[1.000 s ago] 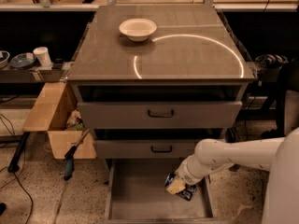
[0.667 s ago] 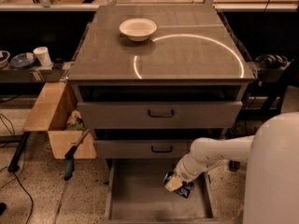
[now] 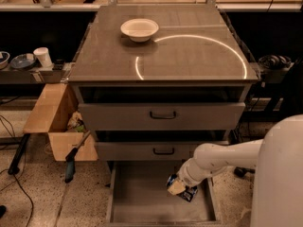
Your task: Place pepsi can into bottom drawer
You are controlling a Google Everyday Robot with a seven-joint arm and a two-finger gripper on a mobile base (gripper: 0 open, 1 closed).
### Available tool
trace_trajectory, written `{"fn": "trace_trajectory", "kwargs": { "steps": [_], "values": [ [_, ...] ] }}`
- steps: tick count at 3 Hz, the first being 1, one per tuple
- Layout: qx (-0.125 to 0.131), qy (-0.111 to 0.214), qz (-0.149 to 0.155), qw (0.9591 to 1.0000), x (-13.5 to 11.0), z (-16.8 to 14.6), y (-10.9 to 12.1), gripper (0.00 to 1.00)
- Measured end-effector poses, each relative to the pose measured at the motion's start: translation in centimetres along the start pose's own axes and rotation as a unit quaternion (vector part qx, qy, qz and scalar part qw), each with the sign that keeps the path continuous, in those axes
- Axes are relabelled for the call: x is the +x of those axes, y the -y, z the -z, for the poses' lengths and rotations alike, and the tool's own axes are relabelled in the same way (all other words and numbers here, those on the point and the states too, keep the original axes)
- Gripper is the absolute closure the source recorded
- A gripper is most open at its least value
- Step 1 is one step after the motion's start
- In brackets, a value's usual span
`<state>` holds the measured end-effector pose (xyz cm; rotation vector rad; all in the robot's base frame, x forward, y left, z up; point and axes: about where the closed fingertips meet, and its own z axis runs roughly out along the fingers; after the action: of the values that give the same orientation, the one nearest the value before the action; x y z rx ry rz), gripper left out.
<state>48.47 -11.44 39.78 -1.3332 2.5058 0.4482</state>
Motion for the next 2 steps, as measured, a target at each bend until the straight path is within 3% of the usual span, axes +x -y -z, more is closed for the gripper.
{"fn": "trace_trajectory", "kwargs": {
  "steps": [1,2],
  "values": [
    [0.022,0.002,-0.012,0.9997,1.0,-1.5,0.8,1.0],
    [0.028,-0.003,-0.03,0.9992,3.0,-4.6,1.5,1.0]
  ]
}}
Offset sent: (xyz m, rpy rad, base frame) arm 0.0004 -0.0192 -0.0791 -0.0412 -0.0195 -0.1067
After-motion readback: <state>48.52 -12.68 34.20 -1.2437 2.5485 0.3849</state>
